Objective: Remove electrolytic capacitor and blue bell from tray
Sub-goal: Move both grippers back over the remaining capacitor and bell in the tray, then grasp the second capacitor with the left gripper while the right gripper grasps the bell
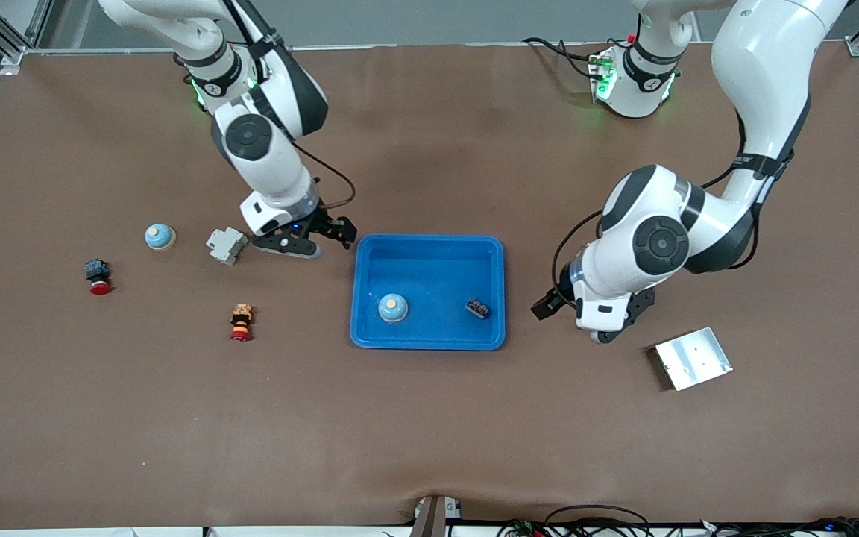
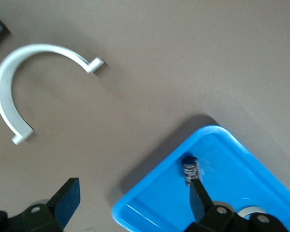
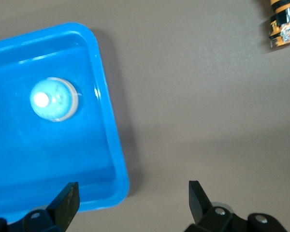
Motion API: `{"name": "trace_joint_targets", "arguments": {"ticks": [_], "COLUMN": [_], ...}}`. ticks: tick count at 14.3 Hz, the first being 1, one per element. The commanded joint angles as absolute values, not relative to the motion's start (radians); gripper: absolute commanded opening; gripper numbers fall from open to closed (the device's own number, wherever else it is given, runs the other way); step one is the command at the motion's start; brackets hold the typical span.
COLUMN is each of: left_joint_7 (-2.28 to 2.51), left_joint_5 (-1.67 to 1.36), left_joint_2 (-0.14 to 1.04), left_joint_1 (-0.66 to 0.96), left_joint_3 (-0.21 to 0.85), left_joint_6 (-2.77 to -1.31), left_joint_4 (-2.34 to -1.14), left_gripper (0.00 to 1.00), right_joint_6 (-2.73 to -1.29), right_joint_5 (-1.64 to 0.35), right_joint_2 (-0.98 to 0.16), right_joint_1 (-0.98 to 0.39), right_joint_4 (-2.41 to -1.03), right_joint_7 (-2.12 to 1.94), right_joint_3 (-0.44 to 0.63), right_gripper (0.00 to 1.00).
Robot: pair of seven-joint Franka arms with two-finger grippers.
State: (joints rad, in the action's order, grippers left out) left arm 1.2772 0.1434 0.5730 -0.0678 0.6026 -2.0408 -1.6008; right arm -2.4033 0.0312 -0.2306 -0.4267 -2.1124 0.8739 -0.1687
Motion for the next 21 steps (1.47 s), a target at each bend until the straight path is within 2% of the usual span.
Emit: {"name": "trace_joint_targets", "arguments": {"ticks": [1, 6, 10, 14, 21], "left_joint_7": [1.360, 1.511, 1.569, 1.635, 1.704], "left_joint_5": [0.141, 0.137, 0.133, 0.133, 0.133], "left_joint_2": [0.626, 0.669, 0.727, 0.781, 0.825], "left_joint_1": [-0.023, 0.136, 0.195, 0.221, 0.282], "left_joint_3": [0.594, 0.460, 0.430, 0.420, 0.382], "left_joint_6": [-2.017, -2.028, -2.058, -2.187, -2.258], "left_joint_4": [-1.520, -1.454, -1.390, -1.387, -1.387], "left_gripper": [1.00, 1.00, 1.00, 1.00, 1.00], "right_joint_6": [-2.333, -2.350, -2.355, -2.393, -2.395], "right_joint_5": [0.086, 0.097, 0.132, 0.150, 0.186], "right_joint_2": [-0.392, -0.561, -0.698, -0.739, -0.784], "right_joint_1": [-0.486, -0.538, -0.538, -0.532, -0.528], "right_joint_4": [-1.892, -1.737, -1.597, -1.577, -1.539], "right_joint_7": [1.023, 1.083, 1.085, 1.083, 1.081], "right_joint_3": [-0.160, -0.150, -0.147, -0.147, -0.146], "right_gripper": [1.00, 1.00, 1.00, 1.00, 1.00]}}
